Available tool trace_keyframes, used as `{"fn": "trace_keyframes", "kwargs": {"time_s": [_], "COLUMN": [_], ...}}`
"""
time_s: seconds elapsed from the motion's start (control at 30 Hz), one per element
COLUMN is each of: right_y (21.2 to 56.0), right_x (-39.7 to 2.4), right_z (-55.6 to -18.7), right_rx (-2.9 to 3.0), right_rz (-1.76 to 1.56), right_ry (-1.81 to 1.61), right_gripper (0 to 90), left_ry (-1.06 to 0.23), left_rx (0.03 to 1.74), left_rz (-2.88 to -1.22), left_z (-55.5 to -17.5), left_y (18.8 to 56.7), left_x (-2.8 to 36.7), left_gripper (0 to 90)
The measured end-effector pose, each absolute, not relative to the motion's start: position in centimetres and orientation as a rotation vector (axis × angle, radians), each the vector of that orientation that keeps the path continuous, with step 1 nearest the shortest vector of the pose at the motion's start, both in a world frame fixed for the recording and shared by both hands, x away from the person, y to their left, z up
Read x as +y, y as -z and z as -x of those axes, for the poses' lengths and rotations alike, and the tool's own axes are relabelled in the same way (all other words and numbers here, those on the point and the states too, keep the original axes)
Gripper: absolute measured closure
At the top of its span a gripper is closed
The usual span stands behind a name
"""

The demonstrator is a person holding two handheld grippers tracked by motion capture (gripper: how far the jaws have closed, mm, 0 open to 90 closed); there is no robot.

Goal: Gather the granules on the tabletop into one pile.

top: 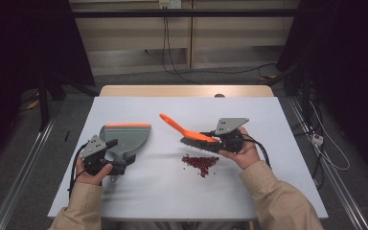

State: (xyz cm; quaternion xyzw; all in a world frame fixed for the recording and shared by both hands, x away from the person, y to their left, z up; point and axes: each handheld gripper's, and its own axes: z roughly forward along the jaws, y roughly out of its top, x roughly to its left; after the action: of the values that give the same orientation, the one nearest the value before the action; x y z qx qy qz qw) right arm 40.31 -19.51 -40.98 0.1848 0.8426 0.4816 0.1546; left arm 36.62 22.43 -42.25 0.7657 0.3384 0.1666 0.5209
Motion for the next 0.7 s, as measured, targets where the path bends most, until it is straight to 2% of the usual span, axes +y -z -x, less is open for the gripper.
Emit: {"fn": "trace_keyframes", "kwargs": {"time_s": [0.17, 0.37, 0.7], "right_y": [41.0, 41.3, 41.7], "right_x": [-20.6, -21.4, -22.8], "right_z": [-39.5, -37.9, -35.8], "right_rx": [2.266, 2.102, 1.927], "right_rz": [-0.873, -1.139, -1.368], "right_ry": [-1.351, -1.247, -1.168], "right_gripper": [71.3, 71.4, 71.4], "left_ry": [-0.394, -0.390, -0.395], "left_rx": [0.816, 0.809, 0.804], "left_rz": [-1.823, -1.825, -1.830], "left_z": [-36.6, -36.6, -36.5], "left_y": [42.2, 42.2, 42.1], "left_x": [22.4, 22.4, 22.5], "left_gripper": [5.2, 5.2, 5.2]}}
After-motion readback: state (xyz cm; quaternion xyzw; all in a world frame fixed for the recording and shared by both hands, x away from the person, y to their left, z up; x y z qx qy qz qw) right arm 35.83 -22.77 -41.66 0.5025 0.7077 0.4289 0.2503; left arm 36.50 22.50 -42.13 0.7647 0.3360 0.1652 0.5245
